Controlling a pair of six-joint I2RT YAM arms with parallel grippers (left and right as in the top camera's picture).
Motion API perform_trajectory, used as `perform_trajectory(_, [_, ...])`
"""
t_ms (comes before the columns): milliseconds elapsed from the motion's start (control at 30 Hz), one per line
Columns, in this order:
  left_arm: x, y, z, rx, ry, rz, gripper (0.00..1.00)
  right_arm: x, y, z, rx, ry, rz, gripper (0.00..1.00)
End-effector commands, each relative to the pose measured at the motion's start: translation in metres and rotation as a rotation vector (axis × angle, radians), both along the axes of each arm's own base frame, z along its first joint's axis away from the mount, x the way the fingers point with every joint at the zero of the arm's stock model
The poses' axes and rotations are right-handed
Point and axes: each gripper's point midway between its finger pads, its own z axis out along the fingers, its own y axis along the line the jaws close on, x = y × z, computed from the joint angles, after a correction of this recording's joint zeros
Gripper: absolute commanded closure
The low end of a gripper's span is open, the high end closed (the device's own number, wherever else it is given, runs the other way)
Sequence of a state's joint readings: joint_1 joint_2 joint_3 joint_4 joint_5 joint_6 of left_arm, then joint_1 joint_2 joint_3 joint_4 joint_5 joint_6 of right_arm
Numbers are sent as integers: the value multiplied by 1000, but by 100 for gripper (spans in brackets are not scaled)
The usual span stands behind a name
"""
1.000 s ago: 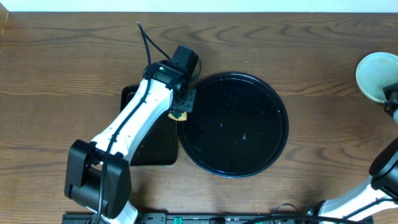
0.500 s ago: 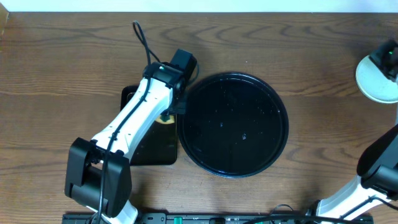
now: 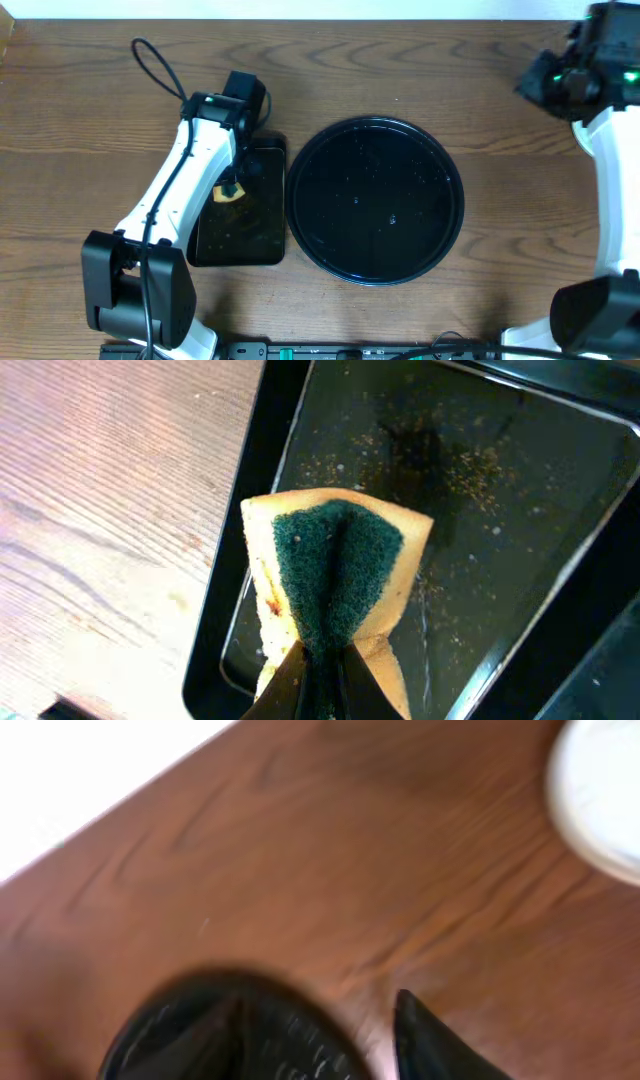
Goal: Clean dirty plates on tray and stack at the side
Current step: 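Lower the sponge onto the small black tray with the left gripper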
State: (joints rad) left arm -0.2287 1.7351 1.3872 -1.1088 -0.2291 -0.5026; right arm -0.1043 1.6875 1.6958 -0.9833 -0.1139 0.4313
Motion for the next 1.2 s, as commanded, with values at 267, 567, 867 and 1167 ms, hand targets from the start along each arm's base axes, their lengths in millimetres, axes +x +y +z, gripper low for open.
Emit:
perform_trajectory(267, [-7, -1, -9, -23, -6, 51, 93, -49, 132, -24, 9, 182, 391, 49])
perform_trajectory(567, [-7, -7, -31, -106, -18, 104, 92, -76, 168, -32, -3, 256, 494, 45])
perform_trajectory(867, [-19, 8, -46, -109, 24, 137, 26, -82, 182, -33, -8, 257, 533, 1])
perform_trajectory(1167, [-2, 5, -23, -121, -57, 45, 21, -71, 183, -29, -55, 196, 598, 1])
